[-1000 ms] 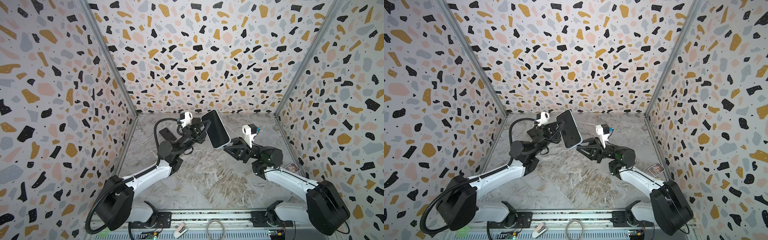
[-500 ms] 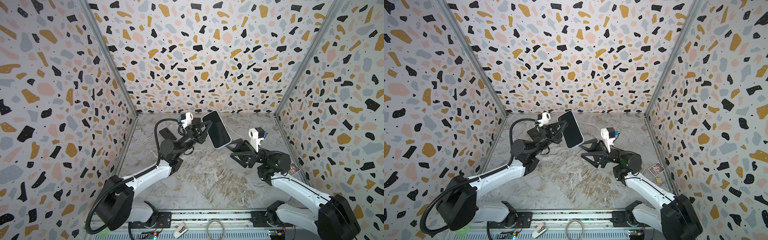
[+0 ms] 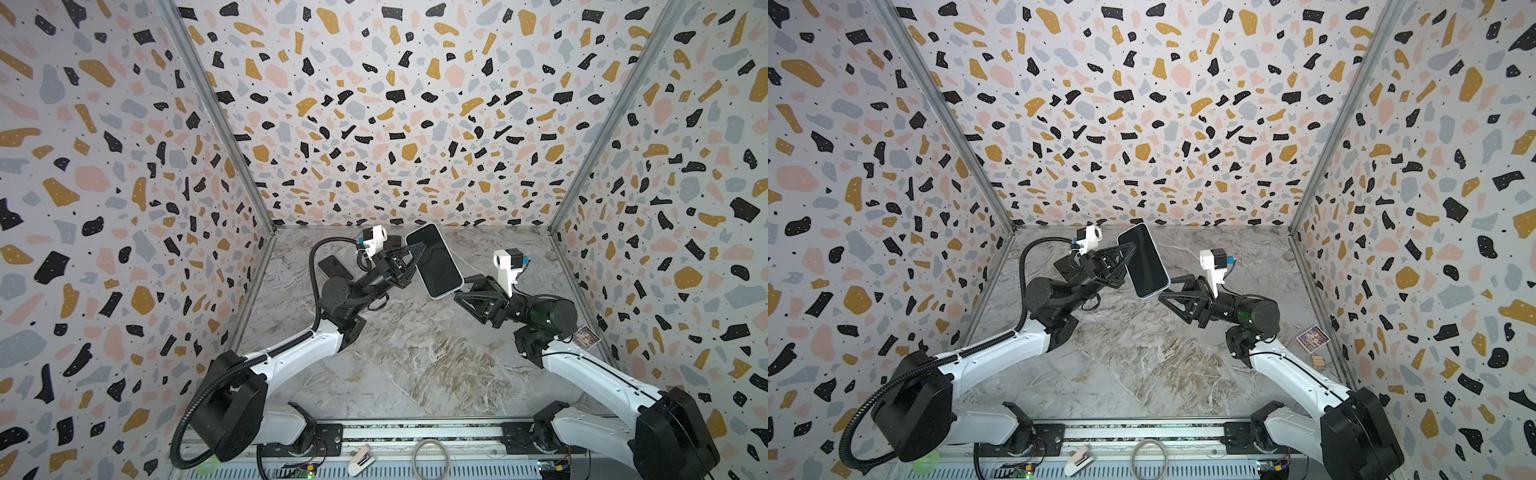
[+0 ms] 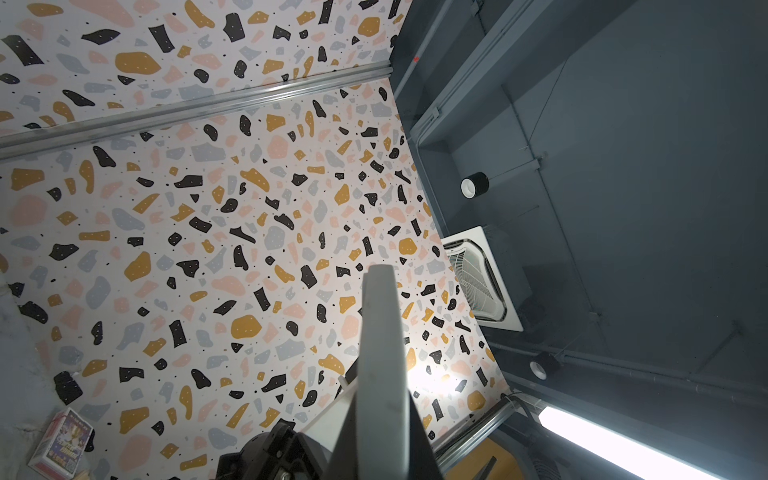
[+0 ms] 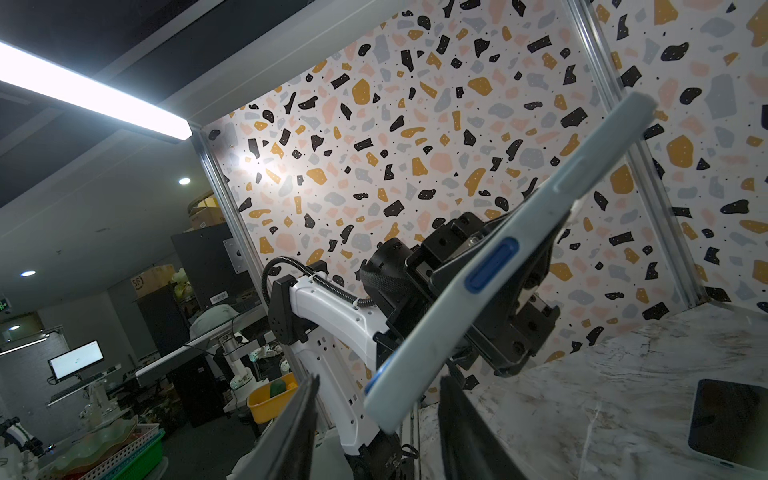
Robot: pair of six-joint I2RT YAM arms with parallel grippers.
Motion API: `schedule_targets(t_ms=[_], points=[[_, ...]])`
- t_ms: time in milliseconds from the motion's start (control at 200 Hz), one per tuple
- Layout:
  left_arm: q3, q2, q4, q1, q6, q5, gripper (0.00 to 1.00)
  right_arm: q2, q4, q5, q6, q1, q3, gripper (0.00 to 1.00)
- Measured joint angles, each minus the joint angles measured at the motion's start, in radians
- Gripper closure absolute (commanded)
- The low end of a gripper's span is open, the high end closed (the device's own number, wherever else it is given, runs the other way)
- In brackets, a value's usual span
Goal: Take the phone out of the phone case
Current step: 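Close the right gripper on the phone edge beside the left gripper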
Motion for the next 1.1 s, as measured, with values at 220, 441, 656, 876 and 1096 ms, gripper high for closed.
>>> schedule_targets(t_ms=[220, 441, 656, 876, 1096], points=[[0.000, -0.009, 0.000, 0.000, 0.011, 0.003, 1.00, 0.000, 0.039, 0.003, 0.040, -0.033, 0.000, 0.62], [0.000, -0.011, -0.002, 0.000, 0.016, 0.005, 1.00, 0.000, 0.068, 0.003, 0.063, -0.039, 0.000, 0.69], [0.000, -0.011, -0.004, 0.000, 0.025, 0.009, 1.00, 0.018, 0.089, 0.001, 0.083, -0.039, 0.000, 0.83], [0.000, -0.013, 0.001, 0.005, 0.033, 0.009, 1.00, 0.029, 0.129, 0.003, 0.116, -0.039, -0.010, 0.92], [0.000, -0.013, 0.002, 0.000, 0.011, 0.017, 1.00, 0.043, 0.203, 0.008, 0.127, -0.039, -0.029, 0.94]])
